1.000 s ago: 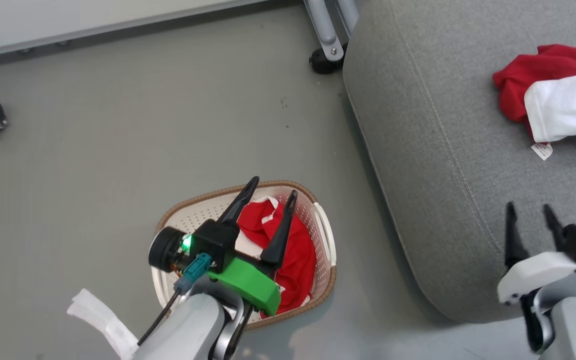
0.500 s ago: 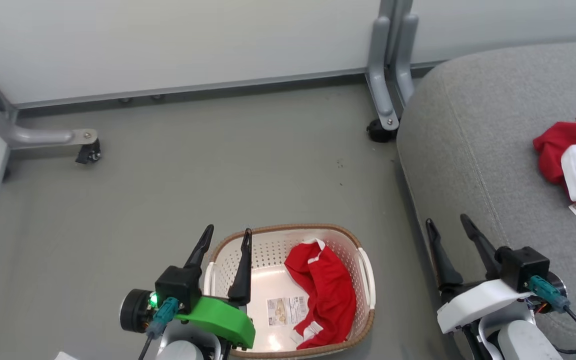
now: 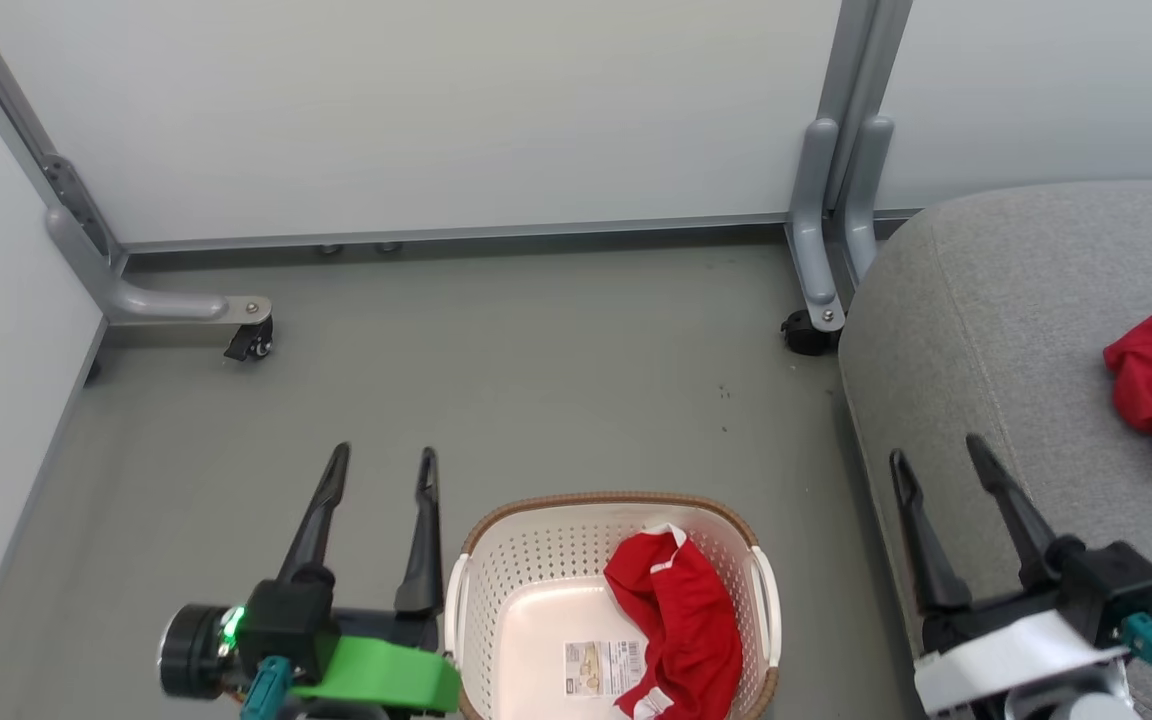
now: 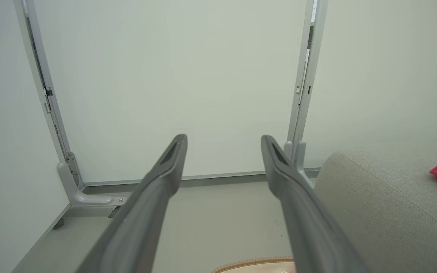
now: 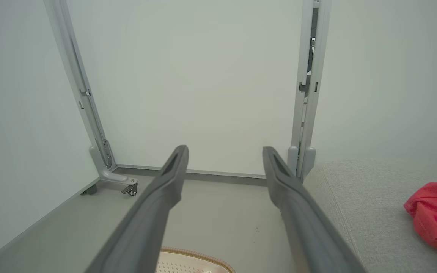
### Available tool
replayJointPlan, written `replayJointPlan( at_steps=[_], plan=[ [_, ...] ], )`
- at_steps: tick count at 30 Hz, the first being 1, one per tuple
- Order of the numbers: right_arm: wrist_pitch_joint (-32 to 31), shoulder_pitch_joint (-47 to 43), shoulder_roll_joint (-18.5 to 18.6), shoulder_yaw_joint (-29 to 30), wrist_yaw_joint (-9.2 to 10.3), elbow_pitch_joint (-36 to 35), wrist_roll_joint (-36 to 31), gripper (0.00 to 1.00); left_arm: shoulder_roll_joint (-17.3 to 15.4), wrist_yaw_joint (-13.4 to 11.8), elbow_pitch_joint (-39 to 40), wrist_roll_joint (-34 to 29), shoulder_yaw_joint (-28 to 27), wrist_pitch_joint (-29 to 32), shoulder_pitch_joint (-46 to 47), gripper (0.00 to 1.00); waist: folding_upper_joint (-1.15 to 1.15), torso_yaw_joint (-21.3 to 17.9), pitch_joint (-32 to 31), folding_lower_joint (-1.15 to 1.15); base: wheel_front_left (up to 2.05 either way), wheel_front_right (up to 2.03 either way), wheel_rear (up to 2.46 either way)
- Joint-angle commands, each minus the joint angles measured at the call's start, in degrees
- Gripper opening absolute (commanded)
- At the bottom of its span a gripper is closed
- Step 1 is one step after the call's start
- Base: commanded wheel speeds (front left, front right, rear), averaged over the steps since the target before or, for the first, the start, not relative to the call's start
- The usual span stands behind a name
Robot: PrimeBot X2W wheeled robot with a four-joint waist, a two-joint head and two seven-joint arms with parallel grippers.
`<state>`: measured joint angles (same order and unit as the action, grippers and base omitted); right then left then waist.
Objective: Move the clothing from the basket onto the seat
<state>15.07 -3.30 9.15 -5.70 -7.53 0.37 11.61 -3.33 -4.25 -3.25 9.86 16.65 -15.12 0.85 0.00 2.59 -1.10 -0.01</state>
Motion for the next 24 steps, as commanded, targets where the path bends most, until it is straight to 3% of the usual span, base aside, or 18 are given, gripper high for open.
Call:
replayJointPlan(
  at_steps=[1, 12, 24],
  plan=[
    [0.2, -1.6, 0.2, -0.2, 0.08, 0.3, -0.3, 1.0, 0.0, -0.4, 0.7, -0.5, -1.0, 0.0, -2.0, 1.0, 0.0, -0.4, -0.4, 0.01, 0.0, 0.0, 0.0],
    [0.2, -6.0, -1.3, 0.6, 0.08, -0.4, 1.1, 1.0, 0.4, 1.6, 1.3, 0.9, -4.1, 0.0, -7.7, 1.0, 0.0, -0.9, -1.7, 0.01, 0.0, 0.0, 0.0],
    [0.2, -4.5, -1.2, 0.5, 0.08, 0.0, 0.6, 1.0, 0.4, 1.4, -0.2, 0.2, -3.3, 0.0, -6.7, 1.0, 0.0, -0.9, -1.6, 0.01, 0.0, 0.0, 0.0]
  ],
)
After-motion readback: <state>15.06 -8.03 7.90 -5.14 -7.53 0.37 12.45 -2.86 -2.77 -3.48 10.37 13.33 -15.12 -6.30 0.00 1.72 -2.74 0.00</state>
